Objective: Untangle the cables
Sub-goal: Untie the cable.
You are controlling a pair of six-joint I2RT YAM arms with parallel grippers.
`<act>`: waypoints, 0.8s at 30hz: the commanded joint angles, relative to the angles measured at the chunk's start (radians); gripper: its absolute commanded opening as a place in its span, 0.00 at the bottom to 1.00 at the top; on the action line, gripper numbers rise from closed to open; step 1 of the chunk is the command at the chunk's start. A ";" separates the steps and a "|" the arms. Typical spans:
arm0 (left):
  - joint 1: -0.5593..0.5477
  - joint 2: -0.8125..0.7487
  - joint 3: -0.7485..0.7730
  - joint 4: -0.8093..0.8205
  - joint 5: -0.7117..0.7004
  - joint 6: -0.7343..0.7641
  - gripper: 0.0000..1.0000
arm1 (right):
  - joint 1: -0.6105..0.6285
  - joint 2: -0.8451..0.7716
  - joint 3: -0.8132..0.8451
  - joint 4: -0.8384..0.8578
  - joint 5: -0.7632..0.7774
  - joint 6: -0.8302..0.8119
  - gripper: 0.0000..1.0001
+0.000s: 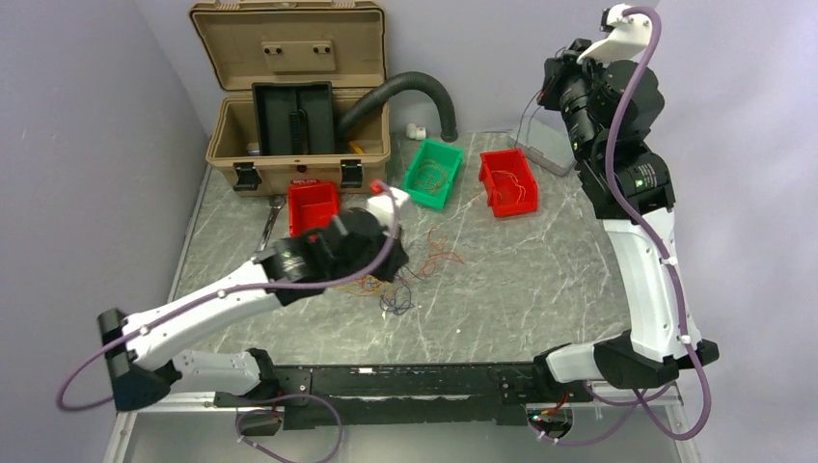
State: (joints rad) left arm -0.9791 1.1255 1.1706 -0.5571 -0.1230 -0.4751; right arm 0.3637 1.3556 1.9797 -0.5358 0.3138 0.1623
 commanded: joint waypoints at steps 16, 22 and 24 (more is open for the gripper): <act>-0.235 0.126 0.201 -0.013 -0.162 0.074 0.99 | 0.142 0.132 0.091 0.034 0.203 -0.192 0.00; -0.031 -0.105 0.088 -0.186 -0.225 0.047 0.99 | 0.240 0.205 0.079 0.084 0.110 -0.165 0.00; 0.067 -0.164 0.085 -0.265 -0.276 0.017 0.99 | 0.276 0.233 0.080 0.109 0.082 -0.134 0.00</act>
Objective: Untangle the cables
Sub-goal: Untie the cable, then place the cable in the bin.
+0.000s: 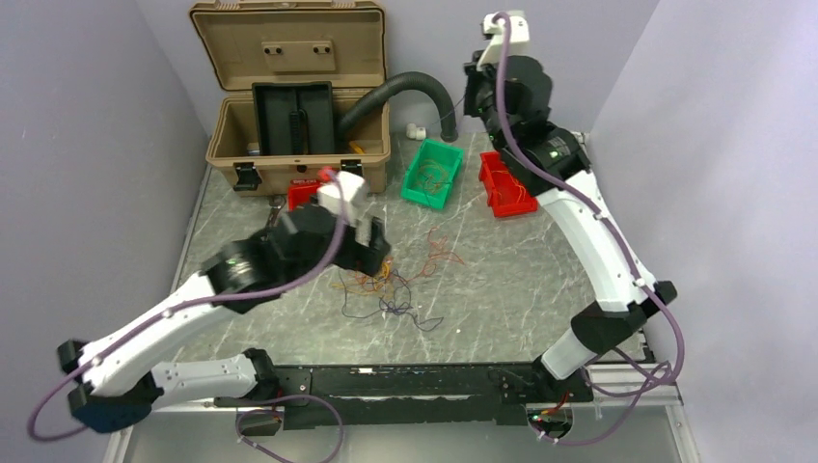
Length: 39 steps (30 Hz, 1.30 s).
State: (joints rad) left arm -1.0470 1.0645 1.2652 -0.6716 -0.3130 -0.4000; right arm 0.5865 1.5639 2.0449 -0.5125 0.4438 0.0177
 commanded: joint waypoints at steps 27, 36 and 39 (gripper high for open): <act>0.505 -0.312 -0.170 -0.210 -0.502 -0.072 1.00 | 0.331 0.351 0.243 0.267 -0.243 0.132 0.00; 0.548 -0.289 -0.174 -0.173 -0.481 -0.040 0.99 | 0.340 0.468 0.308 0.333 -0.294 0.157 0.00; 0.562 -0.276 -0.181 -0.162 -0.458 -0.034 0.99 | 0.340 0.506 0.312 0.374 -0.295 0.157 0.00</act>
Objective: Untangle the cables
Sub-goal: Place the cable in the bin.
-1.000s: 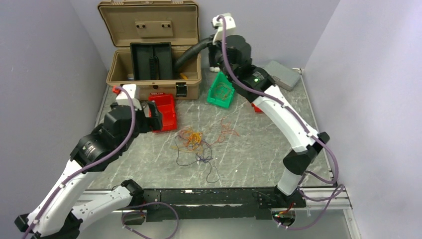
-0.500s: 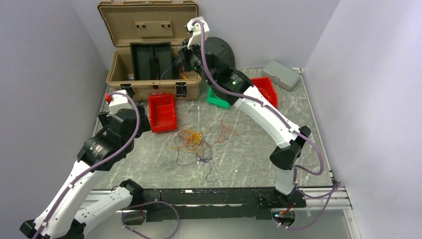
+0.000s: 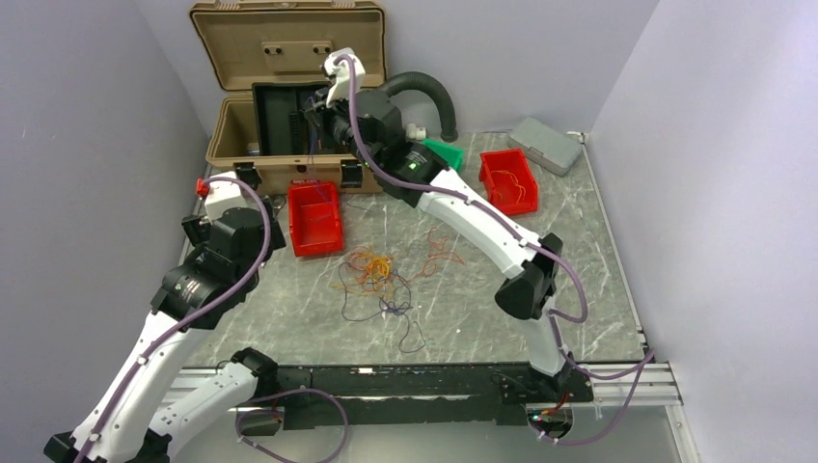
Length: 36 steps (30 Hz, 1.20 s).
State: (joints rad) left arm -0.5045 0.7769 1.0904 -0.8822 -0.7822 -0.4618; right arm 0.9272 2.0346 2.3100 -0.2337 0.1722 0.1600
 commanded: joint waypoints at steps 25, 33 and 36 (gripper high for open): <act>0.285 0.247 0.065 0.134 0.337 0.105 0.99 | -0.090 0.333 -0.146 0.423 -0.111 0.011 0.00; 0.327 0.292 0.099 0.120 0.410 0.075 0.99 | -0.079 0.312 -0.386 0.529 -0.259 -0.045 0.00; 0.336 0.298 0.090 0.129 0.450 0.070 0.99 | -0.076 0.308 -0.445 0.540 -0.303 -0.060 0.00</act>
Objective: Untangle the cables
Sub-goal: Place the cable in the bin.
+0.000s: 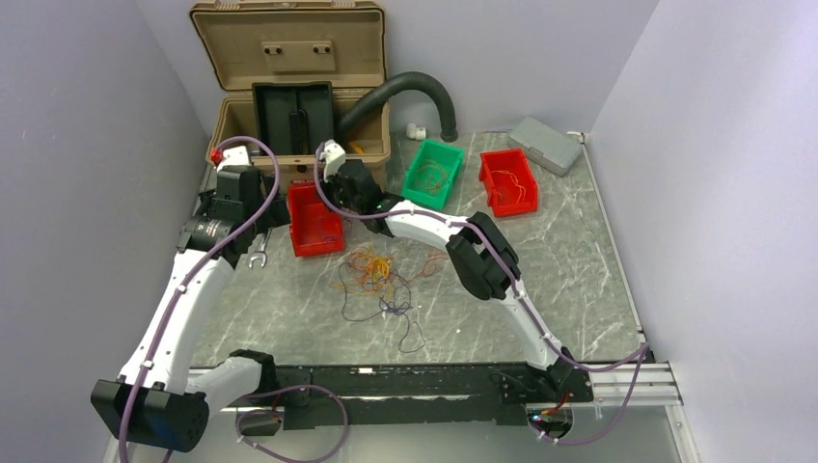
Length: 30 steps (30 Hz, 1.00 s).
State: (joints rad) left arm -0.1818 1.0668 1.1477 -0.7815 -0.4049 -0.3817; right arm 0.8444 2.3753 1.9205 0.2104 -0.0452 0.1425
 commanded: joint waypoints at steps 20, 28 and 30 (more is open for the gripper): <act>0.120 0.063 -0.036 0.032 0.262 -0.053 0.99 | 0.034 -0.087 0.091 -0.161 -0.055 -0.011 0.40; 0.139 0.142 -0.058 0.080 0.365 -0.095 0.99 | 0.032 -0.352 -0.152 -0.124 -0.069 0.010 0.59; 0.139 0.179 -0.062 0.102 0.369 -0.115 0.99 | 0.028 -0.450 -0.272 -0.083 -0.038 0.023 0.60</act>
State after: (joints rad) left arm -0.0471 1.1942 1.0992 -0.7456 -0.0940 -0.4507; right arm 0.8734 2.1033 1.7939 0.0231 -0.1104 0.1390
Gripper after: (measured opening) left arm 0.988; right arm 0.593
